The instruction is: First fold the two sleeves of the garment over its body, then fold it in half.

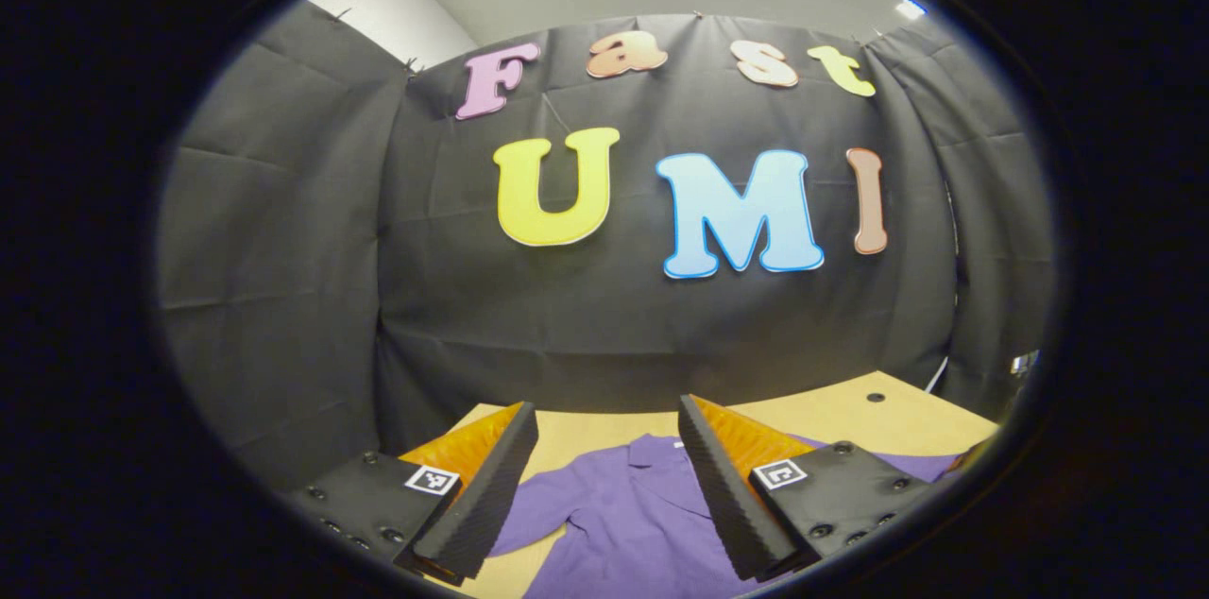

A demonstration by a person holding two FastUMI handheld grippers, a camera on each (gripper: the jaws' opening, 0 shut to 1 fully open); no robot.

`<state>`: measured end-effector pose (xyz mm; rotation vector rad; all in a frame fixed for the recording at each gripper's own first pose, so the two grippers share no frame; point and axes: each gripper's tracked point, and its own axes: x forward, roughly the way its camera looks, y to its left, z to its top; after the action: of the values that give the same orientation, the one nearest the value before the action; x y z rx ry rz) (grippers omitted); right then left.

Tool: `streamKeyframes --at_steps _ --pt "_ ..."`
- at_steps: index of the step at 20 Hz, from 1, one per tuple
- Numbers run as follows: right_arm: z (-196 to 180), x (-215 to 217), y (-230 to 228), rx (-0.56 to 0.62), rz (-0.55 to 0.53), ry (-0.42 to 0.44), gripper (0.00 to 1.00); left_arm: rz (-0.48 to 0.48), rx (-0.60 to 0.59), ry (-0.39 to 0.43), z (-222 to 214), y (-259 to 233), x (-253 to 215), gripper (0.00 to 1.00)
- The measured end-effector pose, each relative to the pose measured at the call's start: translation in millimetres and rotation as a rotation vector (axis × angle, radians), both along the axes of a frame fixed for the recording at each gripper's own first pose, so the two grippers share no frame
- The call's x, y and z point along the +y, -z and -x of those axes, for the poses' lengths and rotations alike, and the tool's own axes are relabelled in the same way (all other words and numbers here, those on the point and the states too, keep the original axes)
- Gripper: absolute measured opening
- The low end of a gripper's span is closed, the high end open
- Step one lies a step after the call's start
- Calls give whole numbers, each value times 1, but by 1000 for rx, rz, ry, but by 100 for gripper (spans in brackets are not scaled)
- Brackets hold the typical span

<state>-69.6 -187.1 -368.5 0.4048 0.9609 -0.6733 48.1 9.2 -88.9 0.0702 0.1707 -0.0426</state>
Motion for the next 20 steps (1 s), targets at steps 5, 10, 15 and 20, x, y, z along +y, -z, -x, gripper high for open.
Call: streamKeyframes --at_steps 5,10,15,20 --pt "-1 1 9 11 -16 -25 100 4 3 16 -1 1 -7 98" --pt "-10 12 5 17 -42 -98 84 20 8 37 -1 6 -13 98" --pt "-12 23 -1 -20 -85 -58 25 11 -7 35 4 1 -5 98" --pt "-28 16 -3 -82 -92 -94 2 20 -4 12 11 3 7 98"
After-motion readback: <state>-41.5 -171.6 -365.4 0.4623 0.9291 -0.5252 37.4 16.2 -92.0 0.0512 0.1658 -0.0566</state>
